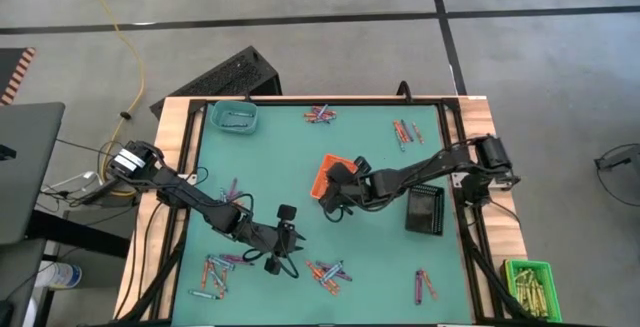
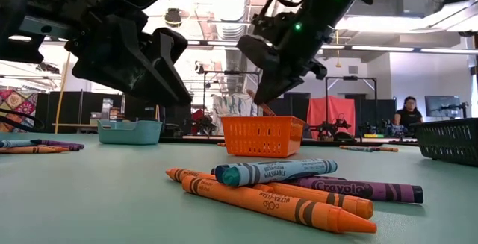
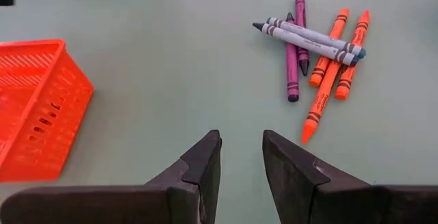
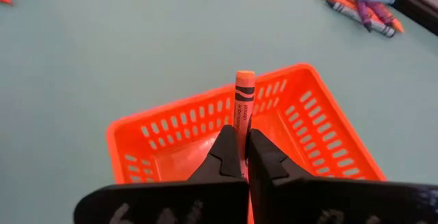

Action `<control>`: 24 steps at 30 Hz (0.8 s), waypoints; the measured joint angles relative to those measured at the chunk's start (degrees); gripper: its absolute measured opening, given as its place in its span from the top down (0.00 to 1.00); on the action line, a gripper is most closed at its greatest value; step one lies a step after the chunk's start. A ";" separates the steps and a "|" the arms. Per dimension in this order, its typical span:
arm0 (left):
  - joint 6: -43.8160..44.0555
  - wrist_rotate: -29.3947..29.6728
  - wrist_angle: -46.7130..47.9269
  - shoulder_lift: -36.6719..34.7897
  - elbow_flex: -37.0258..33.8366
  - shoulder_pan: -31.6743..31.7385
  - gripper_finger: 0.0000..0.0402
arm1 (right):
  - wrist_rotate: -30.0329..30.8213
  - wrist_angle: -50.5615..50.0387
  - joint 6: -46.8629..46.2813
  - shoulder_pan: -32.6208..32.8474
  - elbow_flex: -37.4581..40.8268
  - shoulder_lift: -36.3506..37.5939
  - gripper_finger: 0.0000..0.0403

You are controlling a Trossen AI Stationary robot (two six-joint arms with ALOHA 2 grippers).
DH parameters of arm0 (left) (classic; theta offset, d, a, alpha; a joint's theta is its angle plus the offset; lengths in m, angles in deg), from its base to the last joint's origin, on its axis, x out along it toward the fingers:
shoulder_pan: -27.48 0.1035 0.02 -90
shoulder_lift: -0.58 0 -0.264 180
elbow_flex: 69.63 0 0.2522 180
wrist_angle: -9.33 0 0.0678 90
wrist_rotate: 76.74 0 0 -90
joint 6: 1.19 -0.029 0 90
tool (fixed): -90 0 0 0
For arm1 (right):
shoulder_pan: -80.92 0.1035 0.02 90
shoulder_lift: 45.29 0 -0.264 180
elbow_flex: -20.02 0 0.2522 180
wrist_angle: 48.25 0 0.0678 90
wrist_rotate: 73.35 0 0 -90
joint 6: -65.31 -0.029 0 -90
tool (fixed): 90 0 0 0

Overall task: Sort crayons
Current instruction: Put the orange crayon into the orange bin

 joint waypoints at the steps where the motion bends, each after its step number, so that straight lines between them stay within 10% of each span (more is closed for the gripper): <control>1: 0.10 0.00 0.05 0.00 -0.01 0.00 0.75 | -0.35 -0.11 0.00 -0.04 0.01 0.00 0.99; 24: 1.35 -0.12 0.20 0.00 0.00 0.00 0.75 | -0.65 -3.72 2.94 3.08 0.01 3.12 0.68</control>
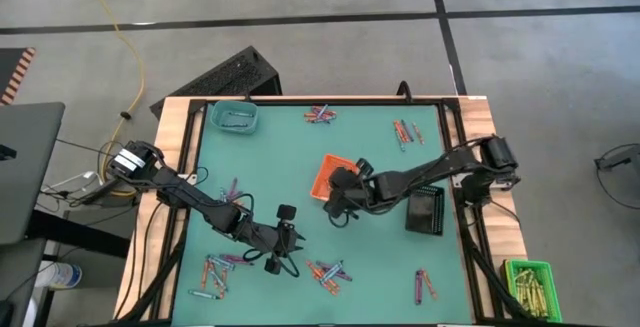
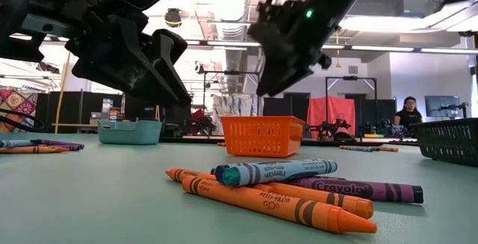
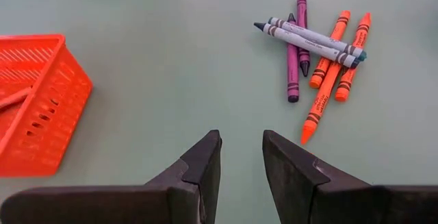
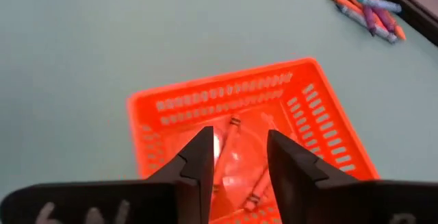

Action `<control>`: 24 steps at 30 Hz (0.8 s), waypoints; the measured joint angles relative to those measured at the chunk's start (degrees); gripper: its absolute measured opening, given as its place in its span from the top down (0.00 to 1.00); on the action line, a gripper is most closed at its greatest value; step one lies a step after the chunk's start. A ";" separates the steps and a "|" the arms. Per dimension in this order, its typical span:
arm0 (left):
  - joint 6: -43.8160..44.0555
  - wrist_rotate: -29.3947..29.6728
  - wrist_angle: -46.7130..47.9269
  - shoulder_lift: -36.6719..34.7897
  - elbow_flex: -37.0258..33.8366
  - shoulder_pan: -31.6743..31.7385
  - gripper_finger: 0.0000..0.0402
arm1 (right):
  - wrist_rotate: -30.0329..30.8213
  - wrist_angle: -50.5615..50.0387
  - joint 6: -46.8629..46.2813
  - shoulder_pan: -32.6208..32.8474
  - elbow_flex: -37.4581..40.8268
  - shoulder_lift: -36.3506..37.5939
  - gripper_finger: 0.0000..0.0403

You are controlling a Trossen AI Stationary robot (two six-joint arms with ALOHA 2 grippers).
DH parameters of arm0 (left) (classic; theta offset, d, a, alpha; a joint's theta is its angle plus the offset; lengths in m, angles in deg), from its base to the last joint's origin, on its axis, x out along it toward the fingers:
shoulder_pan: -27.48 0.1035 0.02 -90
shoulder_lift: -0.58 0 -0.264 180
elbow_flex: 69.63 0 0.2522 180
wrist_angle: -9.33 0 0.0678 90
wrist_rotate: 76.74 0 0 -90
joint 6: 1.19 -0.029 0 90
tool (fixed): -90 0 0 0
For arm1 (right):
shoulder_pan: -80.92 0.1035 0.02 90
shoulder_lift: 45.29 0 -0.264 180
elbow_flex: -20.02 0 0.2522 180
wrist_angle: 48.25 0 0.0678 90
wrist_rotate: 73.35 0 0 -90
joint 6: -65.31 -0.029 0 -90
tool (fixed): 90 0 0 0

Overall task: Sort crayons
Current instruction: Put the orange crayon into the orange bin

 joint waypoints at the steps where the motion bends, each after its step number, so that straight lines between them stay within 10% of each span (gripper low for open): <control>1: 0.00 0.02 0.12 0.00 0.00 0.00 0.75 | -0.14 -1.16 0.15 0.81 0.00 0.87 0.68; 12: -0.28 -0.18 -0.05 0.00 0.00 -0.02 0.75 | -15.58 -15.11 -6.52 17.66 -0.04 10.65 0.68; 24: -2.01 -0.20 -2.65 0.00 0.00 -0.02 0.75 | -24.31 -32.29 -49.97 41.27 -0.02 7.94 0.68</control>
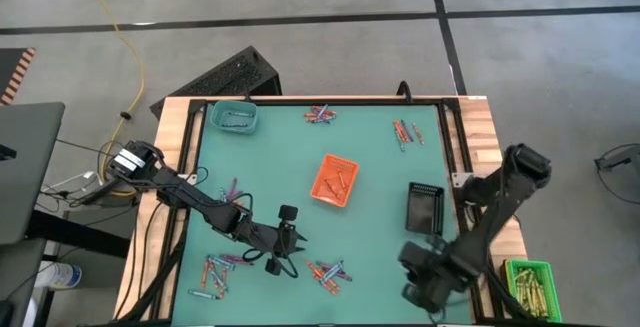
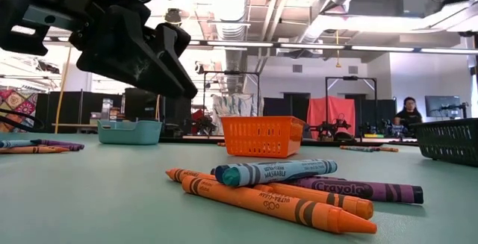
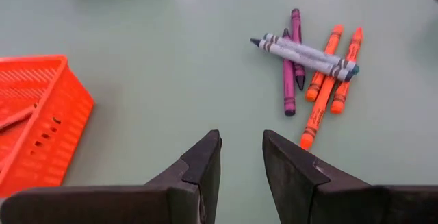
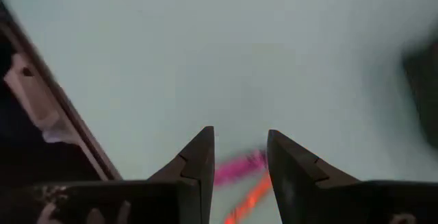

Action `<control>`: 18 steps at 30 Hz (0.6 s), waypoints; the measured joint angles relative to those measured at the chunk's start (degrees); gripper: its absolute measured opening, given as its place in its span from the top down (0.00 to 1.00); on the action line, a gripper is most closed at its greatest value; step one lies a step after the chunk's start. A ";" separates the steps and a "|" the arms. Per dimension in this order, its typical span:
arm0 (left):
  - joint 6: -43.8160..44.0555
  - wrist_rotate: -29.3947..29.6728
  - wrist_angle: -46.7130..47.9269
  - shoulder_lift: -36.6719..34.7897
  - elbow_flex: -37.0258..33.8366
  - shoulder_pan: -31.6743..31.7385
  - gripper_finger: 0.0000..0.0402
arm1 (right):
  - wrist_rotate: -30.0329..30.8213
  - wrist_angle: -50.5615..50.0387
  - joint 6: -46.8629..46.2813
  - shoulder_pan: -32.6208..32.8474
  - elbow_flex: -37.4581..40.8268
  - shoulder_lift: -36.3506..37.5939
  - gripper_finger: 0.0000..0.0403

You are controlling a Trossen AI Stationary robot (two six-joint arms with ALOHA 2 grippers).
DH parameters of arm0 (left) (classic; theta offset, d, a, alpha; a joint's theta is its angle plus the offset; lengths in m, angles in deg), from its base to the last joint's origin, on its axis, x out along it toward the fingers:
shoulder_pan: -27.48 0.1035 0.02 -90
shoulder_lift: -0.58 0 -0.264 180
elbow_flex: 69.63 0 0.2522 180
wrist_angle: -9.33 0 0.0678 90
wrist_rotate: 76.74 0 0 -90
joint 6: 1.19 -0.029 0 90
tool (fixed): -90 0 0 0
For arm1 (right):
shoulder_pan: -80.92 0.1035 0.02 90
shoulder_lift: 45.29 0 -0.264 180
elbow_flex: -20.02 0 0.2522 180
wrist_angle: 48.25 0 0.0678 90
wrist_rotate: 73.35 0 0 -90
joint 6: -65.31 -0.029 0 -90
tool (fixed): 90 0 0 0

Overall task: Sort crayons
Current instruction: Put the orange crayon into the orange bin

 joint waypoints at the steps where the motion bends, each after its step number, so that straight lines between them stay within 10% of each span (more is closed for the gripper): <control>1: 0.00 0.02 -0.06 0.00 0.00 0.02 0.75 | -0.05 -1.18 -3.36 1.52 0.00 -0.61 0.68; 18: 2.40 -5.45 -5.87 0.00 0.02 0.04 0.75 | -6.00 -2.52 -24.86 13.80 0.03 -9.42 0.68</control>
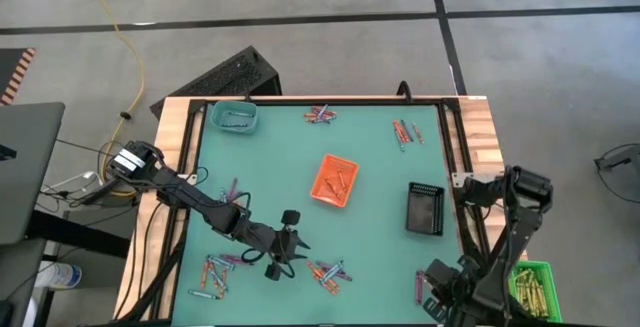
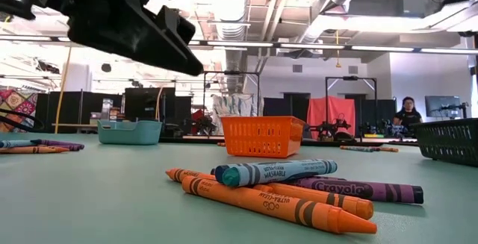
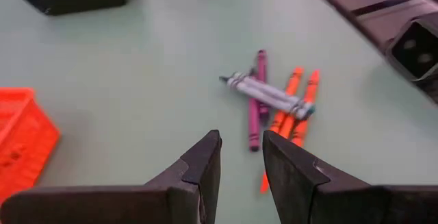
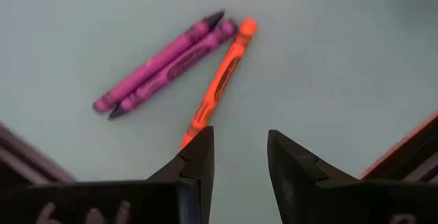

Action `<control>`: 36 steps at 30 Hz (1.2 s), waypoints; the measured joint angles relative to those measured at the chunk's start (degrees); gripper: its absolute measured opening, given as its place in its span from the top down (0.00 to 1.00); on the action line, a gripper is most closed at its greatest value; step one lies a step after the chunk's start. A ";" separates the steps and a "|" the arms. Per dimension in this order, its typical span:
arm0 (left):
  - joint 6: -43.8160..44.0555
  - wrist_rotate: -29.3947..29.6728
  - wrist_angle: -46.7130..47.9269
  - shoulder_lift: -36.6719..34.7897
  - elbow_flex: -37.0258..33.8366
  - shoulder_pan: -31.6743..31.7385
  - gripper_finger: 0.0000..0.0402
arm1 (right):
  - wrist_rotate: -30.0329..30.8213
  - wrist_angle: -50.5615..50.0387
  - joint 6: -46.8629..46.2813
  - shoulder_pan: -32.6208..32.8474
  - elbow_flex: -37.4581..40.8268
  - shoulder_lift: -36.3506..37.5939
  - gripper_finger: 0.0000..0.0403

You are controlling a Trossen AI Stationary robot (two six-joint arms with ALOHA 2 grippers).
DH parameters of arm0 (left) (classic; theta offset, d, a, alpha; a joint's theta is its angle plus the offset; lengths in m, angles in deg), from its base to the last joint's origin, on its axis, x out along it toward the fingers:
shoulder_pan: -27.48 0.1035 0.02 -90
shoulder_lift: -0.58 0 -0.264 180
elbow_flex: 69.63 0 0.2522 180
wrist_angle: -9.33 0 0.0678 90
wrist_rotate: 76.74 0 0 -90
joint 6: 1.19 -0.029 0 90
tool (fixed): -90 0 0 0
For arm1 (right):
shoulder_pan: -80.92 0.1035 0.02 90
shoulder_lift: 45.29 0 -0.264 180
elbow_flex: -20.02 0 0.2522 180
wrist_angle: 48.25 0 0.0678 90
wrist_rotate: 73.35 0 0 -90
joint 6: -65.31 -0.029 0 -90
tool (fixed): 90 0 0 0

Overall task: Sort crayons
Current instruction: Put the orange crayon into the orange bin

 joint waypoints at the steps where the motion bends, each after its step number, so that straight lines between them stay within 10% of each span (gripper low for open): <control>1: 0.00 -0.01 -0.16 0.00 0.00 0.02 0.75 | 0.00 0.24 -0.79 0.44 0.01 0.00 0.68; 36: 0.17 -0.02 3.78 0.00 0.00 0.04 0.75 | 1.75 6.50 1.22 -1.94 -0.41 -8.20 0.73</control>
